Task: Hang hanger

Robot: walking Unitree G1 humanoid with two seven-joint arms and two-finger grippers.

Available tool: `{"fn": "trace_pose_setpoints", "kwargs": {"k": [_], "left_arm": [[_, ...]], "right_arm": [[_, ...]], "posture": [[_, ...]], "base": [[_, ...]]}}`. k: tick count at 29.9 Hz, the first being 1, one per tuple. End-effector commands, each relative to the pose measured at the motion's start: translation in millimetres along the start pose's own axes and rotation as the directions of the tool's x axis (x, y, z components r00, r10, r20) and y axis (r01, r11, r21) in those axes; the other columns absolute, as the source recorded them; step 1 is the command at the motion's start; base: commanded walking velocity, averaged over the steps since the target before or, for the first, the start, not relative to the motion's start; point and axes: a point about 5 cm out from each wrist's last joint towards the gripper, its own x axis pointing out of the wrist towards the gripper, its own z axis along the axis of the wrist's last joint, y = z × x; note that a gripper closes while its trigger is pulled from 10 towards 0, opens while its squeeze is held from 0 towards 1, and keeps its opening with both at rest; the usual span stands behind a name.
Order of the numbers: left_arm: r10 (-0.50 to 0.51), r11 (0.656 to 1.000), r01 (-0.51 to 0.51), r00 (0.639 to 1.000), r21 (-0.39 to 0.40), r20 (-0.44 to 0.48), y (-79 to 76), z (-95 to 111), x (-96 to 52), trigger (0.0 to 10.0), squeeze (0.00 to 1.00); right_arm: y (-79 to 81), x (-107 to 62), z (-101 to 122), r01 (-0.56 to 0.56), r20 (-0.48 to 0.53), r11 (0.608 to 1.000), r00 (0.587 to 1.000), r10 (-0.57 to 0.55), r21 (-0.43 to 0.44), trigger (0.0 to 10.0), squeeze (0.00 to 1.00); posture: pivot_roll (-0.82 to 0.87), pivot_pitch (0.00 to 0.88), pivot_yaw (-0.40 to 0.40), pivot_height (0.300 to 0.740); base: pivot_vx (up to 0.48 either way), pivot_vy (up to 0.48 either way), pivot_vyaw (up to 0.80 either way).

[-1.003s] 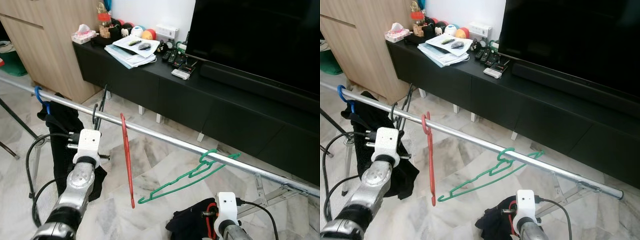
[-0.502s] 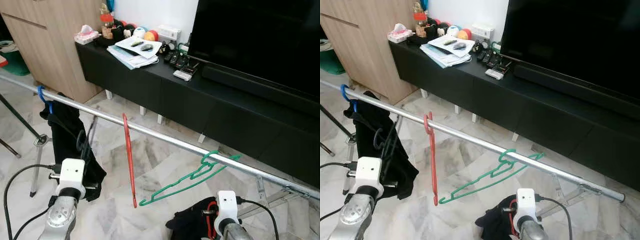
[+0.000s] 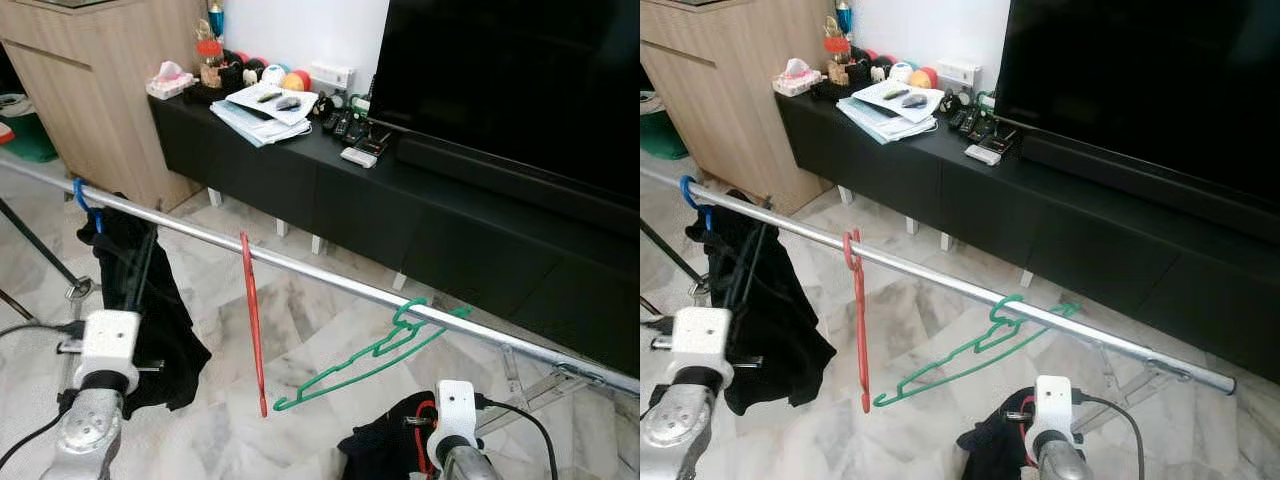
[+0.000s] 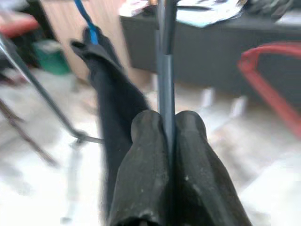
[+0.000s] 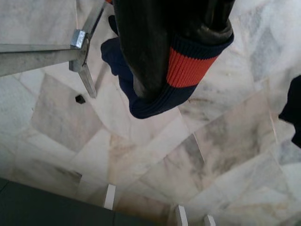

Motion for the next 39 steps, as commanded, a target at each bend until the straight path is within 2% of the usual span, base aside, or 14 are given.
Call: {"fn": "trace_pose_setpoints", "kwargs": {"k": [1,9,13,25,30,31,32,34,35,36,38,39], "left_arm": [[-0.021,0.999,0.02,1.0,-0.05,-0.019,-1.2,-1.3,-6.5,10.0,0.0],[-0.021,0.997,0.016,0.998,-0.075,-0.067,-10.6,-6.5,-15.2,10.0,0.0],[-0.053,0.994,0.045,0.996,-0.095,-0.077,-16.5,-6.0,-18.2,10.0,0.0],[-0.083,0.994,0.076,0.993,-0.081,-0.088,-21.5,-3.8,-14.2,10.0,0.0],[-0.094,0.993,0.086,0.991,-0.079,-0.092,-23.0,-4.2,-15.1,10.0,0.0],[-0.097,0.993,0.09,0.991,-0.077,-0.093,-23.2,-4.2,-15.2,10.0,0.0],[-0.103,0.993,0.096,0.99,-0.07,-0.093,-23.5,-4.0,-15.3,10.0,0.0],[-0.104,0.993,0.098,0.99,-0.067,-0.093,-23.4,-3.8,-15.5,10.0,0.0],[-0.104,0.993,0.098,0.99,-0.066,-0.094,-22.7,-3.6,-15.8,10.0,0.0],[-0.104,0.993,0.098,0.99,-0.066,-0.094,-22.3,-3.5,-16.0,10.0,0.0],[-0.103,0.993,0.097,0.99,-0.063,-0.095,-21.3,-3.4,-16.3,10.0,0.0],[-0.103,0.993,0.097,0.99,-0.059,-0.095,-20.6,-3.1,-16.3,10.0,0.0]], "right_arm": [[-1.6,0.4,4.3,0.01,0.032,1.0,0.999,-0.01,0.015,10.0,0.0],[-2.2,0.6,4.3,0.01,0.026,1.0,1.0,-0.01,0.009,10.0,0.0],[-2.6,0.1,1.9,0.031,0.016,0.998,0.999,-0.032,0.049,10.0,0.0],[-3.3,0.1,0.3,0.084,0.004,0.994,0.996,-0.084,0.072,10.0,0.0],[-7.7,-0.3,-4.2,0.165,-0.051,0.986,0.985,-0.163,0.039,10.0,0.0],[-8.9,-0.7,-5.9,0.194,-0.069,0.98,0.979,-0.191,0.039,10.0,0.0],[-12.1,-2.7,-11.9,0.297,-0.123,0.951,0.95,-0.287,0.082,10.0,0.0],[-12.6,-4.3,-16.4,0.359,-0.163,0.922,0.928,-0.335,0.143,10.0,0.0],[-11.2,-5.2,-19.3,0.383,-0.187,0.898,0.919,-0.346,0.218,10.0,0.0],[-10.5,-5.5,-20.4,0.389,-0.195,0.887,0.917,-0.347,0.251,10.0,0.0],[-25.5,-5.4,-8.6,0.406,-0.125,0.862,0.914,-0.386,0.304,10.0,0.0],[-34.5,-5.4,3.4,0.421,-0.065,0.837,0.902,-0.427,0.349,10.0,0.0]], "posture": [[0.13,0.007,-0.033,0.74],[0.14,0.0,-0.047,0.74],[0.13,0.0,-0.041,0.74],[0.12,0.0,-0.033,0.74],[0.13,0.009,-0.034,0.74],[0.13,0.009,-0.034,0.74],[0.13,0.013,-0.034,0.74],[0.13,0.015,-0.034,0.74],[0.13,0.018,-0.032,0.74],[0.13,0.018,-0.032,0.74],[0.13,0.021,-0.031,0.74],[0.13,0.022,-0.031,0.74]], "base": [[0.0,0.0,0.0],[0.0,0.0,0.0],[0.0,0.33,0.0],[0.0,0.337,0.0],[0.0,0.338,0.0],[0.0,0.337,0.0],[0.0,0.337,0.0],[0.0,0.337,0.0],[0.0,0.334,0.0],[0.0,0.334,0.0],[0.0,0.336,0.0],[0.0,0.334,0.0]]}}
